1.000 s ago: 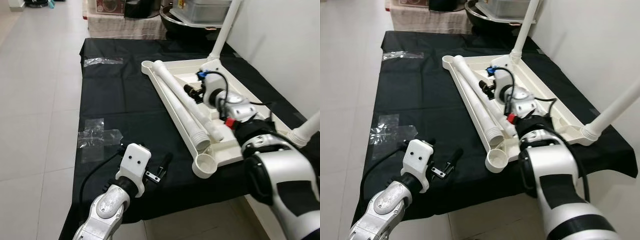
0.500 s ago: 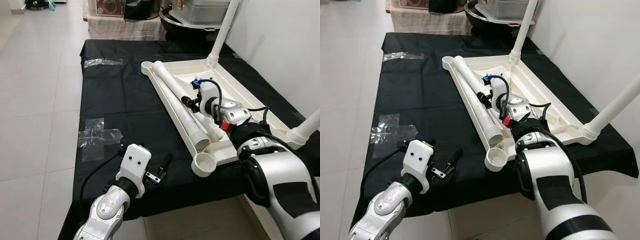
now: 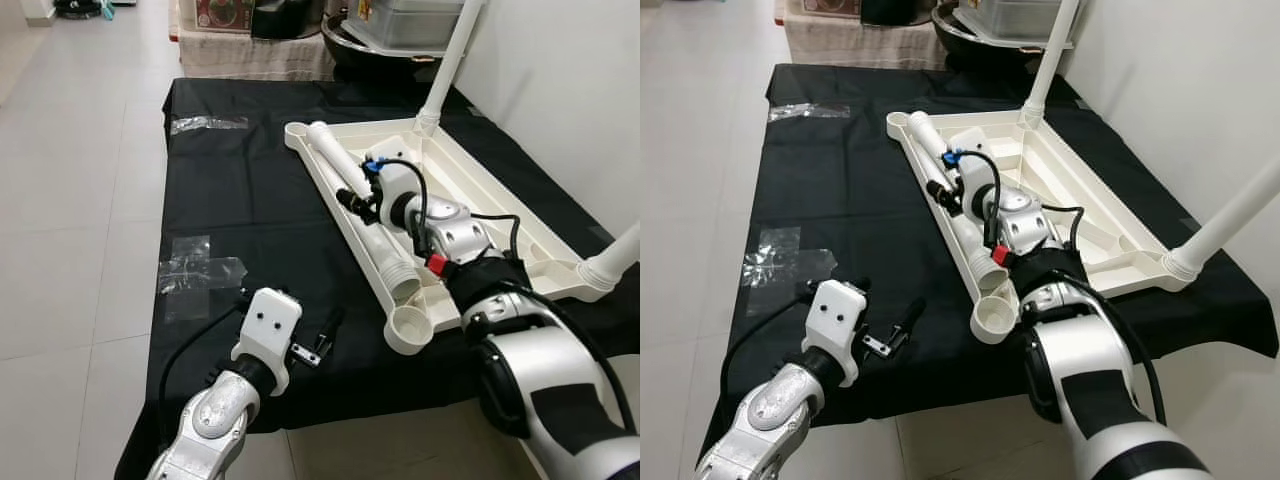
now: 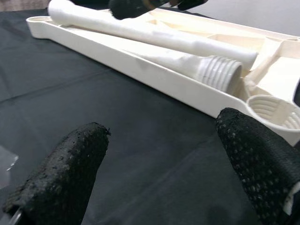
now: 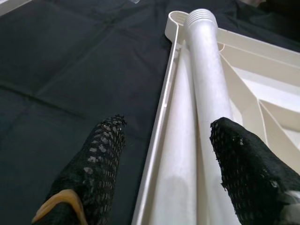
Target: Building children table
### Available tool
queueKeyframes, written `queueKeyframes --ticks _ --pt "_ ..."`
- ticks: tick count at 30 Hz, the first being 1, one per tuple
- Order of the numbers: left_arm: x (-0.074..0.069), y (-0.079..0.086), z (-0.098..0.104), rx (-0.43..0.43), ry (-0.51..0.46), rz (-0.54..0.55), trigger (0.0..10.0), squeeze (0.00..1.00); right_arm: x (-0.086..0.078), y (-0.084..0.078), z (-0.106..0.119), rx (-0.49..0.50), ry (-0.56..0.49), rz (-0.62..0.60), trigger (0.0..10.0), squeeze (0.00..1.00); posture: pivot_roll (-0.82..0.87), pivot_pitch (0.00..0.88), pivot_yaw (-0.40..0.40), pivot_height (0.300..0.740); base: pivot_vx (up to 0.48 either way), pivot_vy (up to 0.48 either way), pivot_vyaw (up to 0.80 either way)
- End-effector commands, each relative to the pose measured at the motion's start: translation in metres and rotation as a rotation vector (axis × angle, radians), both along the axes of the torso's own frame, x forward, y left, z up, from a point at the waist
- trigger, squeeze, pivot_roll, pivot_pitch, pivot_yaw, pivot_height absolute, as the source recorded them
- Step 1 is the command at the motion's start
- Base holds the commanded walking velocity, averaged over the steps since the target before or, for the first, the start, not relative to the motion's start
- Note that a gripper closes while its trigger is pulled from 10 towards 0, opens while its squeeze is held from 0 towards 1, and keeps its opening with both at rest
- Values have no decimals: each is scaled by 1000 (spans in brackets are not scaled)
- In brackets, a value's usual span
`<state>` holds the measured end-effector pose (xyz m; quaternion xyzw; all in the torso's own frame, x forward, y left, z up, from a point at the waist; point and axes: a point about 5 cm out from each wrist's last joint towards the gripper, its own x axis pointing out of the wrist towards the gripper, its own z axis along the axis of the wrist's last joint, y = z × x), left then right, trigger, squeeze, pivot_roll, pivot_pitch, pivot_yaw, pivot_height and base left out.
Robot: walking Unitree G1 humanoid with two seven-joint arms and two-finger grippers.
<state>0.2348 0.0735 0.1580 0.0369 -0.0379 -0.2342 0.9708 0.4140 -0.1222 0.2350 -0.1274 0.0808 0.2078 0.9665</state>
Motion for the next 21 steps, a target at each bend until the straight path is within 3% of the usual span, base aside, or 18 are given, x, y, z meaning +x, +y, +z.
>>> queueKeyframes --ticks 1,6,21 --pt "-1 -2 -3 8 7 -9 10000 0 -2 1 -8 6 32 -11 10000 0 20 100 -133 740 0 0 0" --pt "-1 -3 -2 3 3 -12 10000 0 -7 6 -27 -14 98 -22 10000 0 20 99 -133 740 0 0 0" --pt "-2 -1 -1 3 1 -4 10000 0 -6 20 -41 -6 162 -41 10000 0 27 108 -145 740 0 0 0"
